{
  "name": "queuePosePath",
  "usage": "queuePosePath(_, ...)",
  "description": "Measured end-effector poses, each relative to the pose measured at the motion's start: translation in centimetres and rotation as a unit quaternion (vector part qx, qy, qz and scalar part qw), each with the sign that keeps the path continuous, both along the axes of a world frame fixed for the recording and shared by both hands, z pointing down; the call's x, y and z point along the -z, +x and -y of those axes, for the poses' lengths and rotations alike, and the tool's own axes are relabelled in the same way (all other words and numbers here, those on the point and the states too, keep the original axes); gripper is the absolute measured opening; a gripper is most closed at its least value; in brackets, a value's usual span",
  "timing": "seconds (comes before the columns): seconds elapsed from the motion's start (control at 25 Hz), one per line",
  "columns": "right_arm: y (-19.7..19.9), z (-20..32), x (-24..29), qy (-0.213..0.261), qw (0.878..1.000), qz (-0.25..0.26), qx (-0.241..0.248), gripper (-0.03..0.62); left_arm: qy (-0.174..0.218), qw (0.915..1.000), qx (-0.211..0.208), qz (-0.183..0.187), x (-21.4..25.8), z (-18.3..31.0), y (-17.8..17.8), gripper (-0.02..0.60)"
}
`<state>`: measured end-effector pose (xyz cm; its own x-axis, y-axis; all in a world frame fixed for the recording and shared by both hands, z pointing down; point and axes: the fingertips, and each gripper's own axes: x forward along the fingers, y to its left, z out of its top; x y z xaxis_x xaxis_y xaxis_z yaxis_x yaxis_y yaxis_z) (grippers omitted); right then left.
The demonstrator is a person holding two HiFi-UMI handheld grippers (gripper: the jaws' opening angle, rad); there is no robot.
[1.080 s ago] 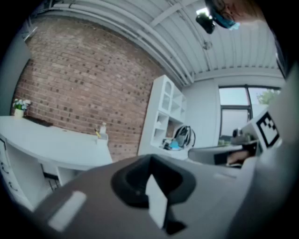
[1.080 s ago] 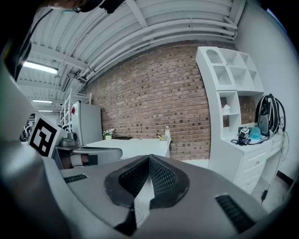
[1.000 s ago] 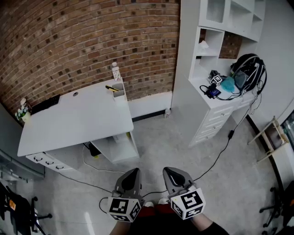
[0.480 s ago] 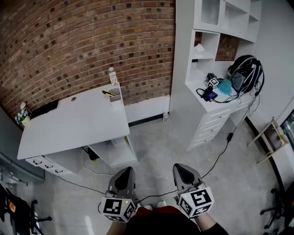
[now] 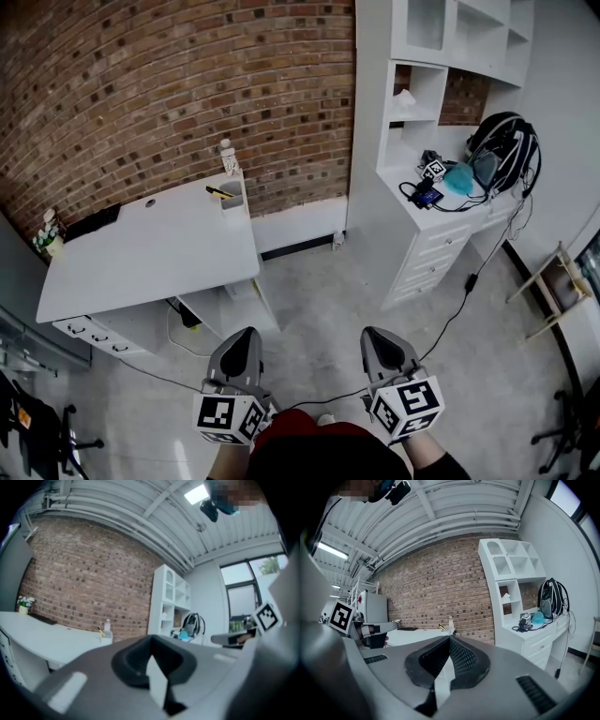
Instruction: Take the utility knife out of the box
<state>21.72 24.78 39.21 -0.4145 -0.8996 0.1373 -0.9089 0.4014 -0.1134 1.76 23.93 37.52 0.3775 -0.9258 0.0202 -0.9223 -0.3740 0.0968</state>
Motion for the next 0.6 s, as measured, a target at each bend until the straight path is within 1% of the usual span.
queuePosePath(0.16, 0.9, 0.7, 0.2, -0.001, 1.0, 0.008, -0.008, 0.008, 0.009, 0.9999, 0.011, 0.002, 1.0, 0.2, -0.4, 0.003)
queuePosePath(0.4, 1.2, 1.5, -0.2, -0.006, 1.0, 0.008, -0.006, 0.008, 0.007, 0.9996, 0.026, 0.008, 0.9, 0.1, -0.6, 0.003)
queuePosePath(0.6, 0.7, 3.1, 0.0, -0.003, 1.0, 0.006, -0.001, 0.008, 0.005, 0.9993, 0.034, 0.016, 0.6, 1.0, -1.2, 0.003)
